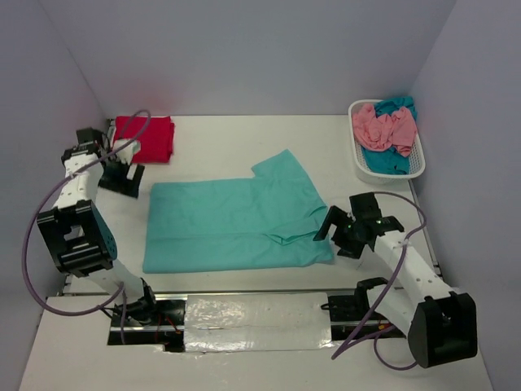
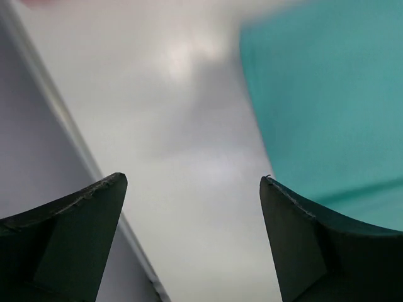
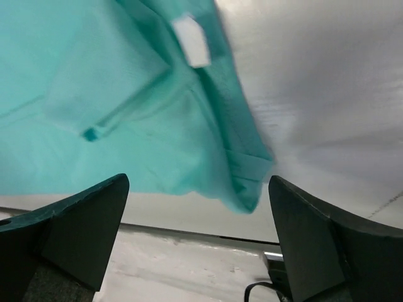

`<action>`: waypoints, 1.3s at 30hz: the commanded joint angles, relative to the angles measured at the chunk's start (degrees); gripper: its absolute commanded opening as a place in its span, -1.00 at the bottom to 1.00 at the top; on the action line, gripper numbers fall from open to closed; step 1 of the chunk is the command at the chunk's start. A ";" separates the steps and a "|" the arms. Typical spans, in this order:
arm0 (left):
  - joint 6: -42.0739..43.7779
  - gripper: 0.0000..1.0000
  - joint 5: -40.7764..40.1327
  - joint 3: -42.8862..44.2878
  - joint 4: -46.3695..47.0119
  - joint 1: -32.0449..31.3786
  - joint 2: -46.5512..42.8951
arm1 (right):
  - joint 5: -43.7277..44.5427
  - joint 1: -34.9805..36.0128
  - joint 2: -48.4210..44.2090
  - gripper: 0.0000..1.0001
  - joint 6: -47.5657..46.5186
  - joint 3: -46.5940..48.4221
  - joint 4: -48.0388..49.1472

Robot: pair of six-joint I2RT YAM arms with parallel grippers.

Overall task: Fold and stack the t-shirts
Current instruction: Fold the flattened tshirt in 1/3 of the way

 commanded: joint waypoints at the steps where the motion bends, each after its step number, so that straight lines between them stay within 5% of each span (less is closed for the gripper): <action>1: 2.49 0.99 1.60 7.70 8.19 -9.55 -9.36 | 4.20 -0.40 -2.44 0.99 -1.35 10.02 -1.59; 2: 4.78 0.99 0.73 7.79 9.96 -14.90 -10.62 | 3.68 -0.49 -2.18 0.99 -3.71 11.36 -0.19; 3: 7.50 0.99 -0.24 7.70 11.45 -26.78 -11.93 | 1.59 -0.49 -0.53 0.99 -5.12 13.81 2.87; 5: 13.75 0.93 3.23 8.22 10.25 -37.40 -11.42 | -0.97 -1.01 3.16 0.97 -8.89 17.07 4.83; 6: 15.51 0.83 5.09 8.75 7.98 -45.89 -10.72 | -1.59 -1.37 5.62 0.81 -11.96 20.74 4.66; 7: 18.92 0.26 6.59 9.80 6.30 -49.80 -8.71 | -3.07 -1.54 10.52 0.08 -13.12 22.17 5.18; 9: 21.49 -0.19 4.86 9.20 5.06 -61.37 -6.42 | -5.45 -1.72 15.03 -0.55 -14.36 23.85 6.85; 11: 25.10 -0.82 1.18 5.43 6.53 -70.18 -3.96 | -8.53 -1.72 21.00 -0.69 -14.45 23.77 9.14; 12: 25.54 -0.88 0.64 3.68 8.55 -72.23 -2.73 | -8.80 -1.55 22.76 -0.65 -14.63 23.77 9.40; 14: 25.64 -0.52 0.89 1.03 13.39 -74.97 -0.88 | -7.84 -1.55 26.01 -0.36 -14.89 23.33 9.14; 17: 24.15 -0.22 2.65 0.58 17.43 -77.00 3.60 | -7.57 -1.37 27.18 -0.23 -14.80 20.96 9.40; 28: 23.53 -0.17 2.21 -1.00 23.51 -78.76 11.87 | -6.43 -1.28 29.90 -0.23 -14.28 16.12 12.22; 39: 21.69 -0.33 2.13 -1.53 24.64 -80.43 16.17 | -7.13 -1.19 31.31 -0.24 -14.36 16.12 12.83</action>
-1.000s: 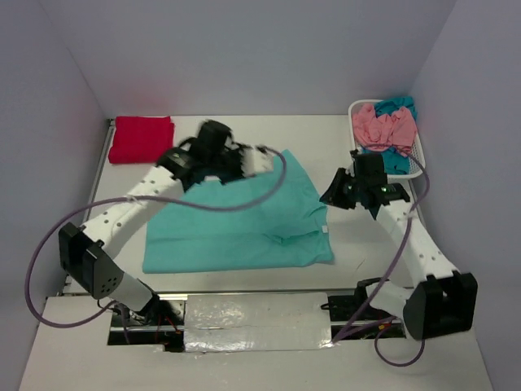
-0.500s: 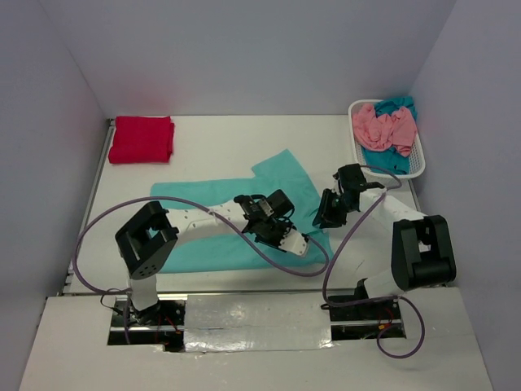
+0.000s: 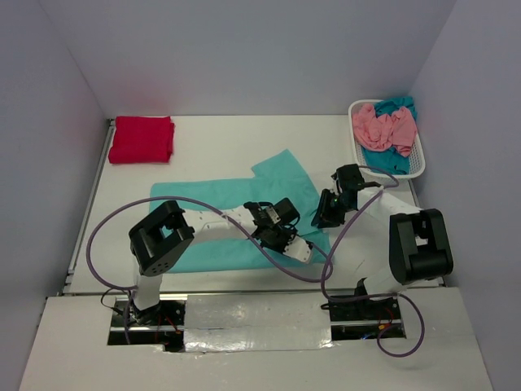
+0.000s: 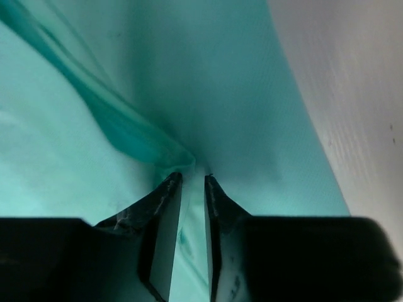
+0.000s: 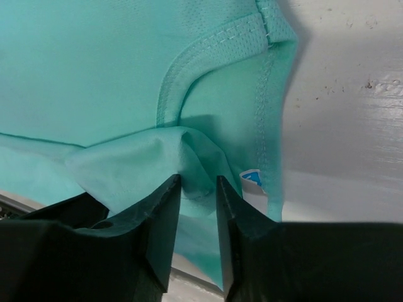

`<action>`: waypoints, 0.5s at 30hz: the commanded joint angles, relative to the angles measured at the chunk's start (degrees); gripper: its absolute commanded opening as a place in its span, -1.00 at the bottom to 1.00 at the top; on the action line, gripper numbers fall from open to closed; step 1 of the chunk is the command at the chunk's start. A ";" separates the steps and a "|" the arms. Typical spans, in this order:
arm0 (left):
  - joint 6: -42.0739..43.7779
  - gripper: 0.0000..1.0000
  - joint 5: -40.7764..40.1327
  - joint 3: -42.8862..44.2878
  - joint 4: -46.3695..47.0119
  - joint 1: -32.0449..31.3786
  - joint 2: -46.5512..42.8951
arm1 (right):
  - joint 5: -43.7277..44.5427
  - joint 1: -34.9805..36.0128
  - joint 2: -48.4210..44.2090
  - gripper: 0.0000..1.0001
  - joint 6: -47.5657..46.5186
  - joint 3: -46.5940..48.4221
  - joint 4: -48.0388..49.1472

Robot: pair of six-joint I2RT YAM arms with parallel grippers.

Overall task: Fold and stack the t-shirts
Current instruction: Fold the flattened tshirt in 1/3 of the way

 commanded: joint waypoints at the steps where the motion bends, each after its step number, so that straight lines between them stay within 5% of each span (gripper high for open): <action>1: -0.94 -0.38 0.53 -0.33 1.92 -0.91 2.08 | -0.36 0.21 0.29 -0.29 -0.70 0.19 1.53; 5: -2.08 -1.00 0.18 0.03 1.48 -0.91 2.35 | -0.79 0.20 0.29 -0.68 -0.88 0.19 1.62; 8: -1.39 -1.00 -0.09 -0.58 0.60 -0.91 0.51 | -0.71 0.12 0.82 -1.00 -1.14 0.45 1.19; 15: 1.78 -1.00 3.42 -1.82 -5.81 1.72 -6.26 | 2.37 0.12 -2.96 -1.00 -2.02 0.80 -2.77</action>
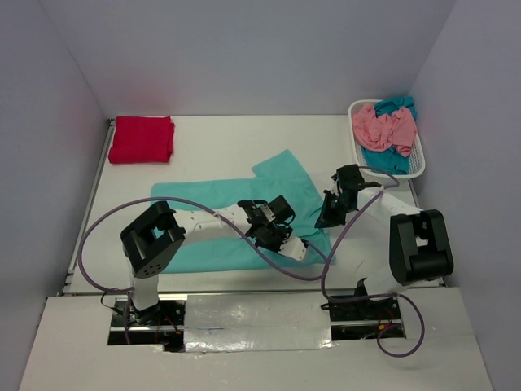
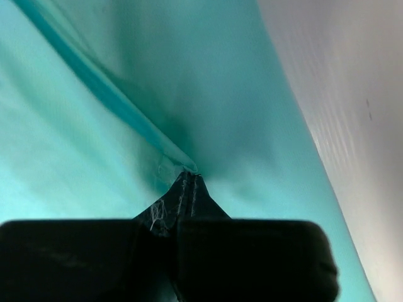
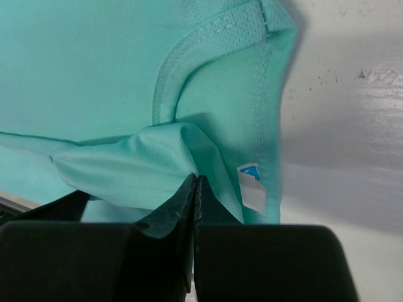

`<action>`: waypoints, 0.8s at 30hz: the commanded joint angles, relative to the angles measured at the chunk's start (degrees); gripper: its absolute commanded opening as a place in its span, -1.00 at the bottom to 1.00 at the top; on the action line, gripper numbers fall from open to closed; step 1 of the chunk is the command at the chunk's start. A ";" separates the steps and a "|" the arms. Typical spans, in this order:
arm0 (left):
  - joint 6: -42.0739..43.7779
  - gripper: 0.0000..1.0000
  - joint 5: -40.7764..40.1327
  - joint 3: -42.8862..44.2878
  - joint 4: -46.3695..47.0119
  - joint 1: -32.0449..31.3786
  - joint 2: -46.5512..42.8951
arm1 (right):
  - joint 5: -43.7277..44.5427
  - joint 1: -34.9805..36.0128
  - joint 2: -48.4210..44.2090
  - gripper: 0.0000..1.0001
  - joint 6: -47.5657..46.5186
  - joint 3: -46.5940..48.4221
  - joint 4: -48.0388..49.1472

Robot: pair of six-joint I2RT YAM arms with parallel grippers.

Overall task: Fold and stack the t-shirts
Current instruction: Fold the flattened tshirt in 1/3 of the way

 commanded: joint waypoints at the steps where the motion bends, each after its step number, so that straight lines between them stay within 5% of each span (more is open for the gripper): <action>1: 3.11 -1.00 3.64 -0.24 -6.11 1.39 -4.95 | 1.69 0.20 -3.57 -1.00 -1.21 0.80 -2.40; 14: 5.31 -1.00 8.13 -0.15 -9.47 1.66 -4.17 | 0.46 1.17 -8.41 -1.00 -2.44 -2.36 -8.21; 20: 6.89 -1.00 6.02 -0.42 -8.06 1.66 0.56 | 0.28 1.96 -6.66 -0.83 0.37 -6.93 -3.11; 22: 7.16 -0.81 5.15 -0.15 -7.89 1.57 1.28 | 1.34 2.23 -5.86 -0.75 0.54 -6.49 -2.85; 24: 7.69 -0.44 4.97 -0.85 -7.28 1.66 0.93 | 2.30 2.31 -5.69 -0.37 0.02 -5.71 -3.46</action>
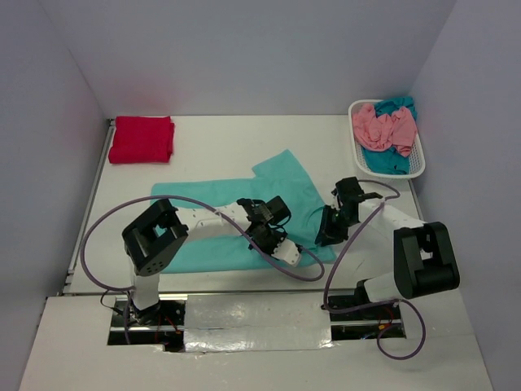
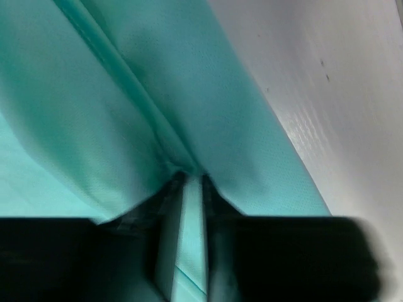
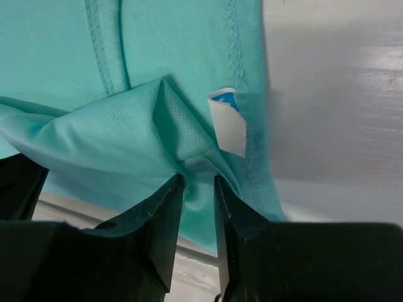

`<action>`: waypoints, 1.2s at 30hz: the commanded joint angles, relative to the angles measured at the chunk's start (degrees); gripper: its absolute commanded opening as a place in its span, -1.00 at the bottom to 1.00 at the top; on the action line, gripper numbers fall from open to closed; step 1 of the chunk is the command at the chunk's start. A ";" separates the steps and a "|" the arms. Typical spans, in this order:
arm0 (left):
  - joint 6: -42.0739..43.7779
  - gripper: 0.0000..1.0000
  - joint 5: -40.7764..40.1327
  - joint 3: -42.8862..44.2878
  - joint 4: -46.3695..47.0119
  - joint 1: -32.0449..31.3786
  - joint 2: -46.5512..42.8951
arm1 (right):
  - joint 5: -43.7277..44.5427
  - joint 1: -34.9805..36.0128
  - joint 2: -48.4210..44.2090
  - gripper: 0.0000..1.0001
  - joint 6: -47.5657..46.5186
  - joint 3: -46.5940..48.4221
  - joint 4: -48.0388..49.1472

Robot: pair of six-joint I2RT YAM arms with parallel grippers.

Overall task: Fold and stack the t-shirts
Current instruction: Fold the flattened tshirt in 1/3 of the way, then grap the side of the flattened tshirt furthest away from the robot with both arms

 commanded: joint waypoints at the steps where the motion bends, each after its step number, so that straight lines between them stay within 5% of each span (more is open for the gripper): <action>1: 1.74 -0.33 0.23 -0.55 -1.09 -0.11 -0.01 | 3.02 0.37 -0.07 -0.29 -0.64 1.97 0.96; 7: 0.52 0.05 1.01 1.72 -4.76 0.85 -6.94 | 6.98 0.37 -4.98 0.15 -2.91 10.12 -5.01; 8: 0.16 0.34 1.19 4.43 -6.52 1.12 -7.48 | 6.81 0.37 -5.43 0.16 -3.53 11.89 -6.68; 9: -0.62 0.42 1.63 6.28 -10.45 1.99 -8.09 | 6.73 0.37 -5.52 0.17 -4.76 16.26 -7.56; 12: -2.47 0.39 6.78 13.12 -17.85 5.15 -10.99 | 5.41 0.37 -3.68 0.19 -6.52 24.10 -8.89; 16: -8.00 0.24 16.90 17.72 -24.81 20.83 -14.77 | 4.88 0.80 6.94 0.15 -7.32 39.89 -9.50; 23: -35.59 0.22 12.79 5.26 -3.59 53.64 -22.69 | 6.11 2.91 33.82 0.15 -4.43 66.19 -10.99; 27: -43.69 0.26 16.13 1.30 1.89 71.13 -19.62 | 9.36 4.58 55.75 0.17 -3.19 93.02 -15.73; 30: -45.98 0.30 14.03 3.13 1.29 75.20 -12.08 | 14.27 4.59 65.11 0.19 -0.65 104.95 -17.59; 36: -48.26 0.35 14.46 12.09 0.06 76.71 5.75 | 22.54 5.99 66.88 0.22 -3.01 100.56 -10.64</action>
